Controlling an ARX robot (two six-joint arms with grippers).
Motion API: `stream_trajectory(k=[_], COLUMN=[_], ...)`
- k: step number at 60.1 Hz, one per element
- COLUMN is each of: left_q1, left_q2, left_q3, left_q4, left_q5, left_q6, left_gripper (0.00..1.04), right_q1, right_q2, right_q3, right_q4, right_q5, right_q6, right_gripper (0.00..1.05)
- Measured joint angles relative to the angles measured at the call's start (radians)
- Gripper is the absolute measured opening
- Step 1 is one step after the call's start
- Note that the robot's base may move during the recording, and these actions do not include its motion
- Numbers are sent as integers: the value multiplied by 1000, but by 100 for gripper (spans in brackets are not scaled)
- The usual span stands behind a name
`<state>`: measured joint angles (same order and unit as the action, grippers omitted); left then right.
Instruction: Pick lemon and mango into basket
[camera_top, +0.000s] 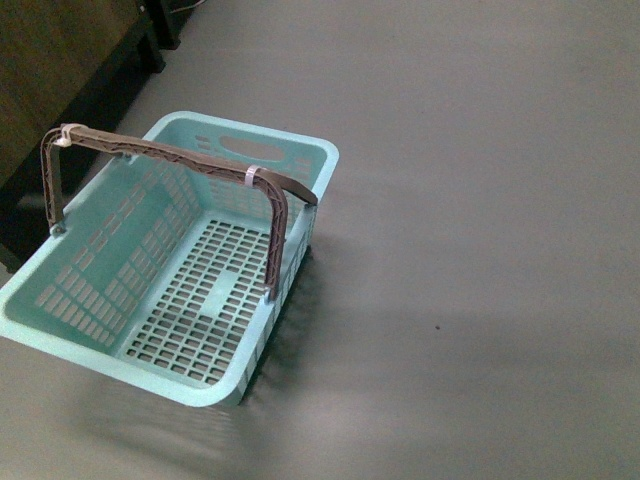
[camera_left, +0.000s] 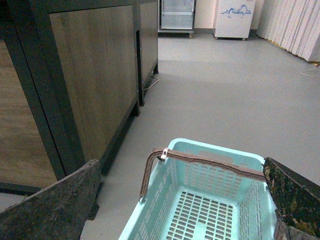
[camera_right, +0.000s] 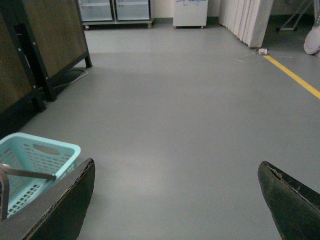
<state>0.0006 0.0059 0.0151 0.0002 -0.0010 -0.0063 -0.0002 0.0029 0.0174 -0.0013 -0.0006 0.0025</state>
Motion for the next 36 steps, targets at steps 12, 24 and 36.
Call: stream_trajectory(k=[12,24,36], left_q1=[0,0,0], left_q2=[0,0,0], left_q3=[0,0,0], left_q4=[0,0,0], left_q5=[0,0,0], left_q6=[0,0,0], left_gripper=[98,98,98], right_q1=[0,0,0], right_q2=[0,0,0], right_q3=[0,0,0], right_q4=[0,0,0], right_q5=[0,0,0], right_q6=[0,0,0], right_gripper=[96,96,96])
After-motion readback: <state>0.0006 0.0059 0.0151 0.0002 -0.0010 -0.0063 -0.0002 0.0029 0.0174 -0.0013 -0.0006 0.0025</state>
